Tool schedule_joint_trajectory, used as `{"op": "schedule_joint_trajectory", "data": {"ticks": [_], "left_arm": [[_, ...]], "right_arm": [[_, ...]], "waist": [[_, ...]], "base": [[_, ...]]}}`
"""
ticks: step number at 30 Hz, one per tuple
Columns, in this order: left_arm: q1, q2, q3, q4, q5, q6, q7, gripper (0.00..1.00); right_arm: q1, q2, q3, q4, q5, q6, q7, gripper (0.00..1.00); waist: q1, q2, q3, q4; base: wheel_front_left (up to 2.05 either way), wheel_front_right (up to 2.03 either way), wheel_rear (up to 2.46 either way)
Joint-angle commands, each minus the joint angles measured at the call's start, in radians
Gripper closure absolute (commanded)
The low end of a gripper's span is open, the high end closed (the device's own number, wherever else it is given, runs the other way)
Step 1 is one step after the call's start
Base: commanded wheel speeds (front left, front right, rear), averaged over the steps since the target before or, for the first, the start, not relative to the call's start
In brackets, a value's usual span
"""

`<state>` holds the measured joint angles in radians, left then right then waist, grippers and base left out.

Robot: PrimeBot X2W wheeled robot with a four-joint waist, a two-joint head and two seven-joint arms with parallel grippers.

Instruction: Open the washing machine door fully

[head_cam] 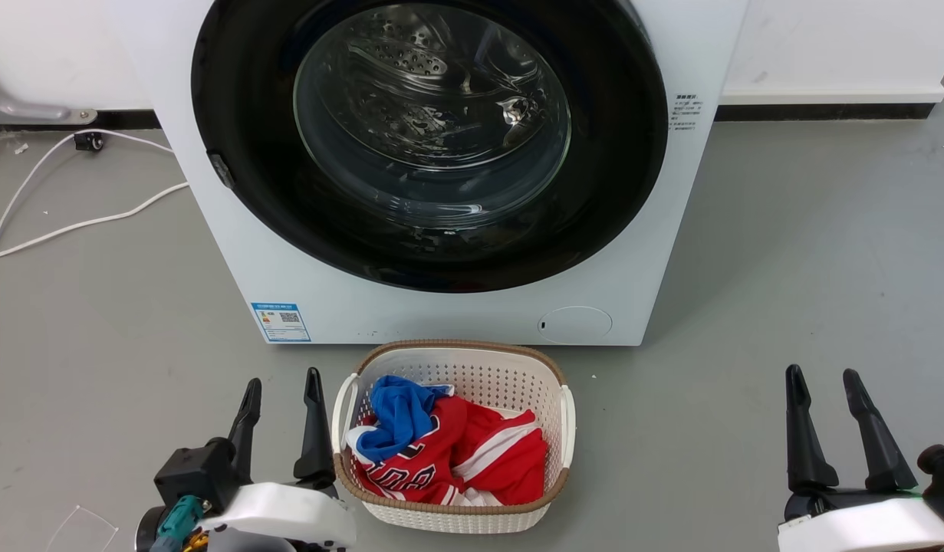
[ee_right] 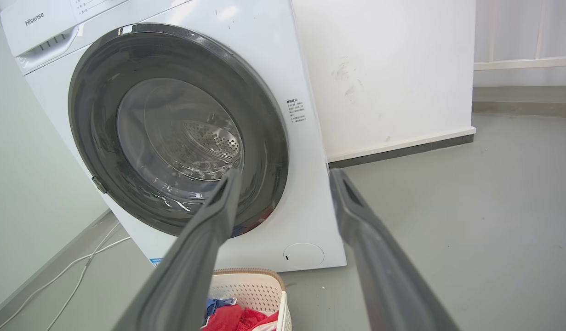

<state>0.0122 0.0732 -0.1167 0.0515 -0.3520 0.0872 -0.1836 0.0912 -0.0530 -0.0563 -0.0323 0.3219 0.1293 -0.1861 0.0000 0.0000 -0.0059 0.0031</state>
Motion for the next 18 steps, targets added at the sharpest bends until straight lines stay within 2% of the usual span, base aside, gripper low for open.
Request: {"op": "schedule_joint_trajectory", "data": {"ticks": [1, 18], "left_arm": [[0.003, -0.001, -0.001, -0.008, 0.025, 0.003, -0.009, 0.00], [0.019, -0.010, -0.011, -0.006, 0.167, 0.006, -0.045, 0.00]], "right_arm": [[0.009, 0.001, -0.003, -0.014, -0.023, 0.002, -0.010, 0.00], [0.034, 0.003, -0.012, -0.030, -0.106, 0.002, -0.045, 0.00]], "waist": [[0.0000, 0.0000, -0.001, 0.000], [0.0000, 0.0000, -0.003, 0.000]], "base": [[0.00, 0.00, 0.00], [0.00, 0.00, 0.00]]}}
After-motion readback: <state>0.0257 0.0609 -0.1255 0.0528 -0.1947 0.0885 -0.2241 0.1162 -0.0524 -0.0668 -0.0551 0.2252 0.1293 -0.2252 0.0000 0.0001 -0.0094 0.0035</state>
